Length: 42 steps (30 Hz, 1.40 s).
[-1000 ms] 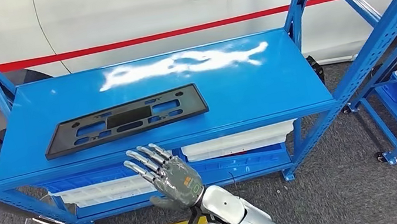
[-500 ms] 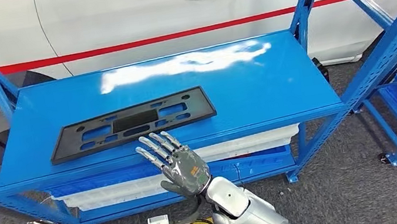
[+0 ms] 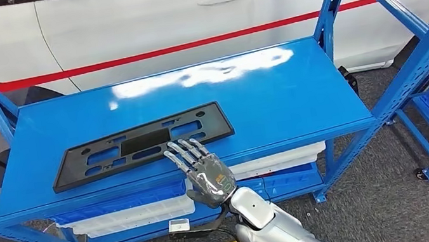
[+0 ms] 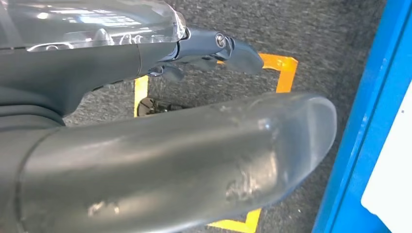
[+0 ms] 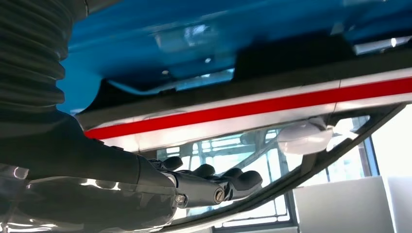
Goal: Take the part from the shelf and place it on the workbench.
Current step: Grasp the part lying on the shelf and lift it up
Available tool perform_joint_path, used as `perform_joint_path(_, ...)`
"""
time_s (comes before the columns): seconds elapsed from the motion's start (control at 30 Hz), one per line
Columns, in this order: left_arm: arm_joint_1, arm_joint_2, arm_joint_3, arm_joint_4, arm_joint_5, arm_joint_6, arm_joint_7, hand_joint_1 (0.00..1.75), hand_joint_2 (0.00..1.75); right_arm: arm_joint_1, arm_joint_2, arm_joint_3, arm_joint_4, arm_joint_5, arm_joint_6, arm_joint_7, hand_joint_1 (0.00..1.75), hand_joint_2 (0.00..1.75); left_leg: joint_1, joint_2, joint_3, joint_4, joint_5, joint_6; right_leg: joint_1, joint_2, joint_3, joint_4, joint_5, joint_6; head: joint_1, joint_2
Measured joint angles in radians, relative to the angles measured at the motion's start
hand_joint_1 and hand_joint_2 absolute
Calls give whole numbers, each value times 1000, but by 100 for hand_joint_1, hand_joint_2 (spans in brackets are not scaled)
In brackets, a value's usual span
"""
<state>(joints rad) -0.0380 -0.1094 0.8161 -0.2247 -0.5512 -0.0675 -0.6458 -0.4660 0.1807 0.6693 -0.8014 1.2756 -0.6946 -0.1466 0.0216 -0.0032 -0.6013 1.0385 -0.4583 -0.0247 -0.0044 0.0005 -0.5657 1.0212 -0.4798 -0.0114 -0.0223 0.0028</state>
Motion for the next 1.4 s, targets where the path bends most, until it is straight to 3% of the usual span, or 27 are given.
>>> perform_joint_path(0.07, 2, 0, 0, 0, -6, 0, 2, 0, 0, 0, 0, -5, 6, 6, 0, -1, 0, 175, 2, 0, 0, -1, 12, 19, 2, -1, -3, 6, -7, 10, 1, 0)
perform_joint_path(0.13, 1, 0, 0, 0, -11, 0, 3, 0, 0, -2, 0, -14, 8, 9, -1, -2, 0, 175, 5, 1, 3, -5, 15, 31, 0, 0, -20, 45, -35, 19, 4, 0)
perform_joint_path(0.23, -1, 1, 0, 0, -17, 0, 3, 0, 0, -2, -2, -22, 13, 13, -1, -2, 0, 175, 2, 1, 3, -7, 14, 42, -3, 0, -112, 220, -113, 29, 9, 0)
perform_joint_path(0.27, -1, 1, 0, 0, -18, -1, 3, 0, 0, -1, -4, -23, 15, 15, 0, -2, 0, 175, 1, 1, 4, -7, 13, 43, -3, 0, -140, 264, -121, 31, 9, 0)
perform_joint_path(0.3, -1, 1, 1, 0, -20, -1, 3, 0, 0, -1, -5, -24, 17, 16, 0, -2, 0, 175, 1, 0, 4, -7, 12, 43, -3, 0, -152, 276, -111, 30, 9, 0)
perform_joint_path(0.33, -1, 1, 1, 0, -22, -2, 3, 0, 0, -1, -5, -25, 18, 18, 1, -1, 0, 175, 0, -1, 6, -7, 10, 43, -3, 0, -144, 249, -83, 28, 9, 0)
perform_joint_path(0.4, -1, 0, 1, 0, -25, -7, 3, 0, 0, -3, -6, -28, 18, 19, 3, 0, 0, 175, -1, -3, 11, -7, 7, 40, 0, 0, -87, 119, -11, 16, 10, 0)
perform_joint_path(0.47, -2, -1, 2, 0, -25, -13, 3, 0, 0, -5, -6, -32, 17, 19, 5, 1, 0, 175, -3, -4, 12, -7, 5, 32, 6, 0, -42, 21, 22, 6, 10, 0)
perform_joint_path(0.53, -3, -1, 4, 0, -26, -16, 3, 0, 0, -6, -6, -34, 17, 19, 6, 1, 0, 175, -5, -5, 14, -10, 4, 20, 11, 1, -36, 6, 20, 2, 11, 0)
perform_joint_path(0.63, -3, -1, 9, 0, -30, -16, 4, 0, 0, -5, -5, -36, 12, 15, 8, 0, 0, 175, -3, -3, 10, 11, -16, 4, 2, 2, -25, -9, 26, -13, 11, 0)
perform_joint_path(0.73, -2, -1, 11, 0, -38, -17, 6, 0, 0, -4, -3, -36, 5, 6, 19, -2, 0, 175, -1, -2, -67, 179, -101, -8, 1, -2, -16, -15, 24, -26, 8, 0)
perform_joint_path(0.77, 0, -1, 12, 0, -41, -17, 7, 0, 0, -2, -3, -36, 4, 4, 24, -3, 0, 175, -1, -2, -96, 236, -119, -11, 2, -2, -15, -15, 22, -27, 8, 0)
perform_joint_path(0.8, 1, -1, 12, 0, -43, -18, 8, 0, 0, 0, -3, -36, 2, 2, 30, -3, 0, 175, -1, -2, -111, 261, -118, -13, 2, -2, -14, -14, 20, -28, 8, 0)
perform_joint_path(0.83, 2, -1, 13, 0, -46, -19, 8, 0, 0, 1, -2, -36, -1, 0, 34, -3, 0, 175, -1, -2, -107, 247, -98, -13, 3, -1, -12, -13, 18, -28, 8, 0)
perform_joint_path(0.9, 1, -1, 15, 0, -48, -20, 8, 0, 0, 2, -1, -36, -11, -2, 40, -3, 0, 175, -1, -1, -51, 125, -26, -9, 2, 1, -5, -9, 11, -23, 8, 0)
perform_joint_path(0.97, -1, -1, 17, 0, -51, -21, 8, 0, 0, 2, 0, -36, -20, -4, 44, -2, 0, 175, -4, -1, 2, 18, 7, 1, 5, 2, -3, -2, 2, -14, 8, 0)
perform_joint_path(1.1, 0, -3, 19, 0, -58, -28, 8, 0, 0, 3, 1, -37, -32, -6, 52, -1, 0, 175, -7, -3, 17, -11, 4, 25, 8, 1, -1, 0, -4, 6, 11, 0)
perform_joint_path(1.17, 0, -6, 20, 0, -60, -31, 8, 0, 0, 1, 1, -38, -38, -6, 54, -1, 0, 175, -1, -2, 27, -20, 5, 36, 7, 1, -14, 34, -25, 18, 16, 0)
perform_joint_path(1.2, -1, -7, 21, 0, -61, -32, 8, 0, 0, 1, 0, -39, -40, -6, 55, 0, 0, 175, 0, -2, 32, -24, 3, 41, 4, 1, -38, 81, -47, 23, 19, 0)
perform_joint_path(1.27, -3, -7, 24, 0, -65, -34, 8, 0, 0, 3, -2, -40, -41, -7, 57, 1, 0, 175, 0, -2, 37, -25, -3, 48, 0, 1, -115, 212, -97, 30, 23, 0)
perform_joint_path(1.3, -3, -7, 26, 0, -67, -34, 8, 0, 0, 6, -3, -40, -41, -7, 58, 1, 0, 175, -1, -2, 40, -25, -8, 48, -1, 1, -151, 265, -107, 32, 24, 0)
perform_joint_path(1.33, -2, -7, 27, 0, -68, -34, 8, 0, 0, 8, -4, -40, -41, -7, 59, 1, 0, 175, -1, -2, 45, -24, -12, 47, -3, 0, -170, 284, -98, 32, 24, 0)
perform_joint_path(1.37, -1, -8, 28, 0, -68, -34, 8, 0, 0, 10, -4, -40, -41, -6, 59, 1, 0, 175, -1, -3, 53, -25, -18, 46, -4, 0, -169, 262, -67, 31, 24, 0)
perform_joint_path(1.4, 0, -8, 29, 0, -69, -34, 8, 0, 0, 10, -5, -40, -41, -6, 59, 1, 0, 175, 0, -4, 63, -25, -25, 43, -4, 0, -148, 206, -23, 29, 24, 0)
